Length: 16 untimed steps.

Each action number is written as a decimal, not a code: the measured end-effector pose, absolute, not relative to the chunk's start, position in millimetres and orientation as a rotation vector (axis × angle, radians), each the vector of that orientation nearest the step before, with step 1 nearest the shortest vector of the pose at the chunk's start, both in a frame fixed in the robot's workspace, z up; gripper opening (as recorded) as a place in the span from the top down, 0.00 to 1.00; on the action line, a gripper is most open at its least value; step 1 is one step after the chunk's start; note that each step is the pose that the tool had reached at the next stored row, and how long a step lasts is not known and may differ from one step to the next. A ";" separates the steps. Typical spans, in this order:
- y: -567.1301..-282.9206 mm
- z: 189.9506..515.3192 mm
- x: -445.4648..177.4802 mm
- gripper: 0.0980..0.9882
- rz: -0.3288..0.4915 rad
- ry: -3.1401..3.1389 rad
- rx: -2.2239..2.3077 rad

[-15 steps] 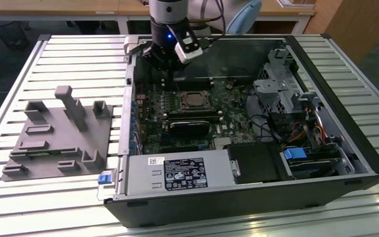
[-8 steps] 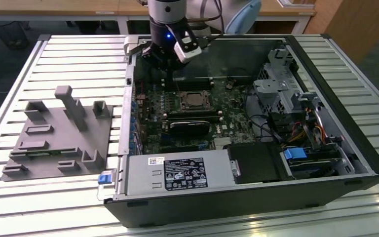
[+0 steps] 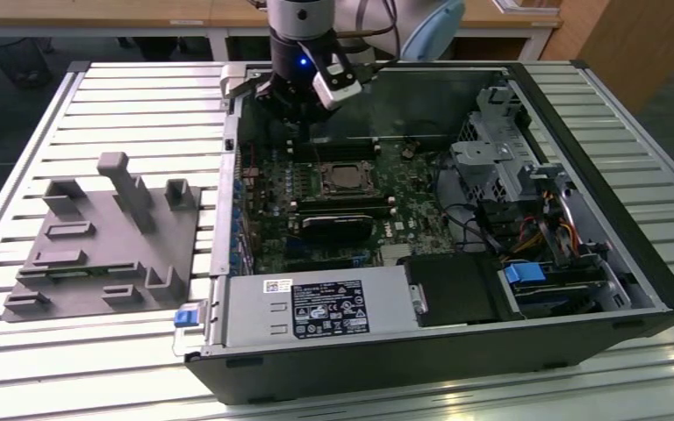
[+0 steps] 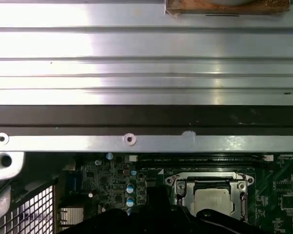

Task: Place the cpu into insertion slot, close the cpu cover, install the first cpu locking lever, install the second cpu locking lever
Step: 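Install the first cpu locking lever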

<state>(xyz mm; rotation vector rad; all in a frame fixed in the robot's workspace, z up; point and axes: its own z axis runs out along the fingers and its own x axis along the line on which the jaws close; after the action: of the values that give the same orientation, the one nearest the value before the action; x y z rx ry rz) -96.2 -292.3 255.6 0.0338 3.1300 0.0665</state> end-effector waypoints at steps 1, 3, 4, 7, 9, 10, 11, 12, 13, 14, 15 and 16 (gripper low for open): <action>-292.3 255.6 -95.4 0.99 0.066 3.130 0.034; -292.3 255.4 -93.8 0.99 0.066 3.130 0.034; -292.3 255.3 -93.2 0.99 0.066 3.130 0.034; -292.3 255.0 -89.4 0.99 0.066 3.131 0.034; -292.3 254.7 -86.0 0.99 0.066 3.131 0.034; -292.3 254.6 -84.3 0.99 0.066 3.131 0.034; -292.3 254.3 -82.2 0.99 0.066 3.131 0.034; -292.3 254.2 -79.6 0.99 0.066 3.131 0.034; -292.3 254.0 -77.6 0.99 0.066 3.131 0.034; -292.3 253.8 -74.6 0.99 0.066 3.131 0.034; -292.2 253.6 -71.7 0.99 0.066 3.131 0.034; -292.2 253.4 -68.6 0.99 0.066 3.131 0.034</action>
<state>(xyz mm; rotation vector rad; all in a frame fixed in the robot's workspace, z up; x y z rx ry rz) -68.6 -292.2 253.4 0.0337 3.1311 0.0663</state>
